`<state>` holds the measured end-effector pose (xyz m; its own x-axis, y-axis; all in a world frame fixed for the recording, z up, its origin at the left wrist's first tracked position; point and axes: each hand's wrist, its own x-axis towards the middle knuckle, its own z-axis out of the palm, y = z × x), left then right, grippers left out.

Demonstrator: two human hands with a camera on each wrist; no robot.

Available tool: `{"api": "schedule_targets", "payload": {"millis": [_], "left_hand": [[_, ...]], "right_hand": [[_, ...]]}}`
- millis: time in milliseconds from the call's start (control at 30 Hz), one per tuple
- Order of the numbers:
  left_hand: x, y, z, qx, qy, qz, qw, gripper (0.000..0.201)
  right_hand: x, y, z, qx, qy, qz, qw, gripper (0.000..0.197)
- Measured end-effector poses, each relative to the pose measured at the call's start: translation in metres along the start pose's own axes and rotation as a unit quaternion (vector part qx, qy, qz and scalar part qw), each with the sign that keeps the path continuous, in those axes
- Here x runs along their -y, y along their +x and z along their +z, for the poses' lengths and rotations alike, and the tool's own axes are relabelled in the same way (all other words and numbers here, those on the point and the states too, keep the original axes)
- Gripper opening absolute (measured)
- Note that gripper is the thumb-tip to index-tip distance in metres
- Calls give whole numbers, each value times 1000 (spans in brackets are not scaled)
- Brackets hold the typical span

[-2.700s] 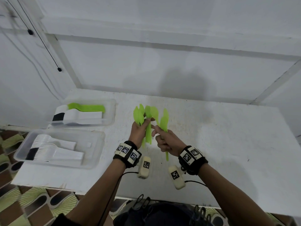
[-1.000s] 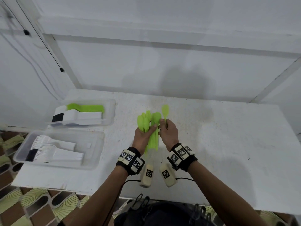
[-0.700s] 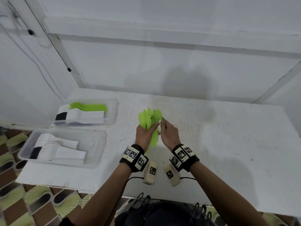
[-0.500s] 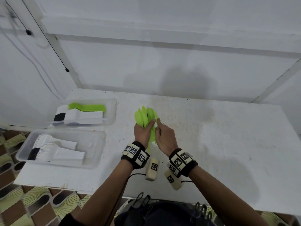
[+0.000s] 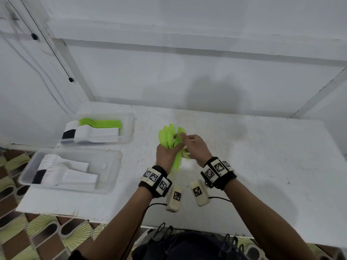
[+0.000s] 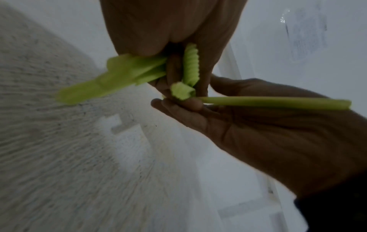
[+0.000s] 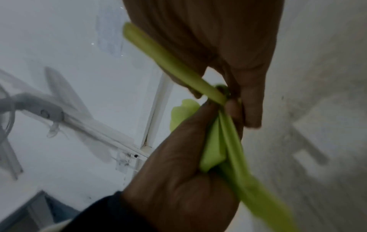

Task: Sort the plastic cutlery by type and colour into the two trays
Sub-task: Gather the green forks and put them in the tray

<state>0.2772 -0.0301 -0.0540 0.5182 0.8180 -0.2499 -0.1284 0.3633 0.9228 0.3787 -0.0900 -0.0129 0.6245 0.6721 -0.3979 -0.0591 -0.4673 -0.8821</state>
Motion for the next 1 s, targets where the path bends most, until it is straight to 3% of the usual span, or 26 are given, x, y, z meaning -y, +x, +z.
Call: {"api": "schedule_targets", "payload": {"millis": [67, 200, 300, 400, 567, 700, 833, 933, 1000], "left_hand": [[-1, -1, 4, -9, 10, 1, 1000, 47], [-5, 2, 4, -10, -15, 14, 1000, 41], [-3, 1, 7, -34, 15, 28, 999, 32], [0, -1, 6, -19, 44, 27, 998, 24], [-8, -5, 10, -14, 67, 56, 996, 28], [-11, -7, 8, -12, 108, 81, 991, 26], [-11, -8, 4, 11, 111, 52, 992, 31], [-13, -6, -2, 28, 107, 35, 993, 30], [-14, -9, -2, 54, 88, 23, 994, 27]], "right_hand": [[-14, 9, 11, -22, 17, -15, 999, 53], [-22, 4, 19, -97, 150, -8, 984, 27], [-17, -1, 22, -71, 232, 54, 969, 24], [-16, -3, 25, -47, 264, 109, 957, 27], [-16, -4, 18, -28, 318, 82, 944, 24], [-16, 3, 11, -30, 324, 52, 944, 29], [-19, 3, 13, -29, 269, 6, 963, 34], [-18, 0, 19, -33, 213, -22, 976, 50], [-16, 2, 20, -64, 207, -35, 976, 44]]}}
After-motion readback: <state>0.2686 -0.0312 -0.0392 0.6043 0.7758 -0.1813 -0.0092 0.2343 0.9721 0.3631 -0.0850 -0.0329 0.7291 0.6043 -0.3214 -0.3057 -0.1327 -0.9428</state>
